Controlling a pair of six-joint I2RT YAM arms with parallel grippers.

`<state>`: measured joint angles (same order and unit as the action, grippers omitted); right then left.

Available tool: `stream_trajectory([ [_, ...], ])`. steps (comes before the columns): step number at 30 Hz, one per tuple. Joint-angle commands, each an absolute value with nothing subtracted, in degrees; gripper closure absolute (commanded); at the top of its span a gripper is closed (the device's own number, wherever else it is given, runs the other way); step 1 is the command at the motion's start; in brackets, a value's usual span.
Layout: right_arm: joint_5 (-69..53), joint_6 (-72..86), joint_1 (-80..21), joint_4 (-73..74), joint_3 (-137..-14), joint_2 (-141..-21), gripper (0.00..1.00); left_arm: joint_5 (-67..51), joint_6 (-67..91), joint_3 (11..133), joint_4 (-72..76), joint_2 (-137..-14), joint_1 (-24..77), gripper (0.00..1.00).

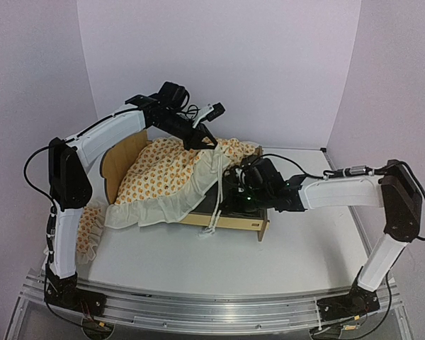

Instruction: Set up the pet bed

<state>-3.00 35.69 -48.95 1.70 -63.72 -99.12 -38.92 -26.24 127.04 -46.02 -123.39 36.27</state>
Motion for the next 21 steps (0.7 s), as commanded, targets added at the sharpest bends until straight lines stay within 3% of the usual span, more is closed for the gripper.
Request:
stream_trajectory([
  [1, 6.89, 29.83, -49.33, 10.17, -67.94, -90.10, 1.00, -38.43, -28.10, 129.20, -45.52, -120.50, 35.87, 1.00],
  [9, 15.52, 14.59, -49.33, 27.55, -83.81, -89.95, 1.00, -39.03, -28.48, 128.20, -45.79, -119.89, 35.90, 1.00],
  [21, 16.02, 15.39, -49.38, 29.80, -81.44, -86.99, 1.00, -39.65, -28.17, 127.88, -45.72, -119.62, 35.86, 1.00],
])
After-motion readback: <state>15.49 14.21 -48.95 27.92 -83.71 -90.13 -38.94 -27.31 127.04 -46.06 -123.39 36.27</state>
